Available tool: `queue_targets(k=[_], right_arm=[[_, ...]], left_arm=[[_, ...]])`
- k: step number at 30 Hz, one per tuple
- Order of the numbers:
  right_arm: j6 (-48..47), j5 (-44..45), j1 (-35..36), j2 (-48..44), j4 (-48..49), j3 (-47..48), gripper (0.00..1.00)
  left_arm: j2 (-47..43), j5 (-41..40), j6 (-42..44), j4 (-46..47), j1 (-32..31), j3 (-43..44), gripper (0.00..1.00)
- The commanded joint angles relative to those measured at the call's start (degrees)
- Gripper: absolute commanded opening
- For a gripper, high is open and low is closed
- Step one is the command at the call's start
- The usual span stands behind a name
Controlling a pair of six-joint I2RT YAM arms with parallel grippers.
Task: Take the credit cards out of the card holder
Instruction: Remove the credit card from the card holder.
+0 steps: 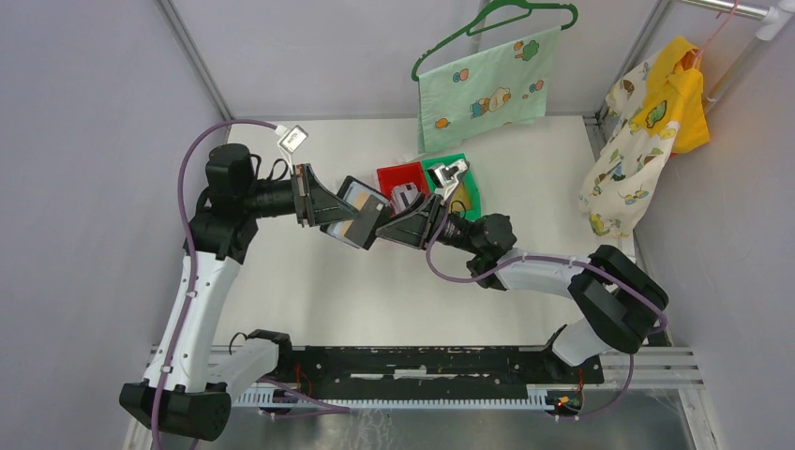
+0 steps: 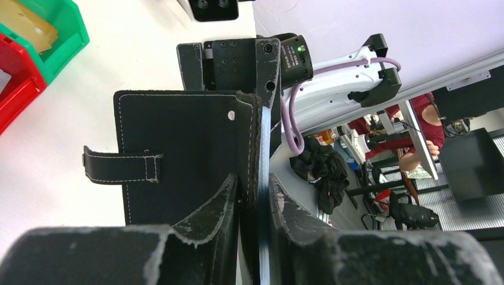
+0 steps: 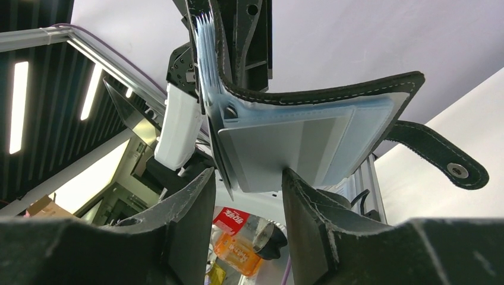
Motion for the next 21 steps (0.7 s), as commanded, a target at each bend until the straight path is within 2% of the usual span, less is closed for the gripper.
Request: queue_targets(k=[1,5,12,21], right_arm=[[0.0,-1.7,0.4,-1.8,3.3,3.3,0.51],[-1.3,-2.6,0.3,-2.8,0.8,4.1,0.49],[-10.2,-4.2,0.2,-6.8,-13.0,5.9,0.46],[-12.3,-8.2,0.0,-6.2,-17.3,9.8,0.39]], left_arm=[[-0.2,0.6,3.3,-1.0,-0.2,2.8,0.02],[-0.2,-0.1,5.9,-3.5,-0.2,3.4,0.02],[0.1,-0.6,9.4,-6.9,-0.2,4.0,0.02],[0.0,-0.7,12.2,-9.1,-0.2,3.8,0.02]])
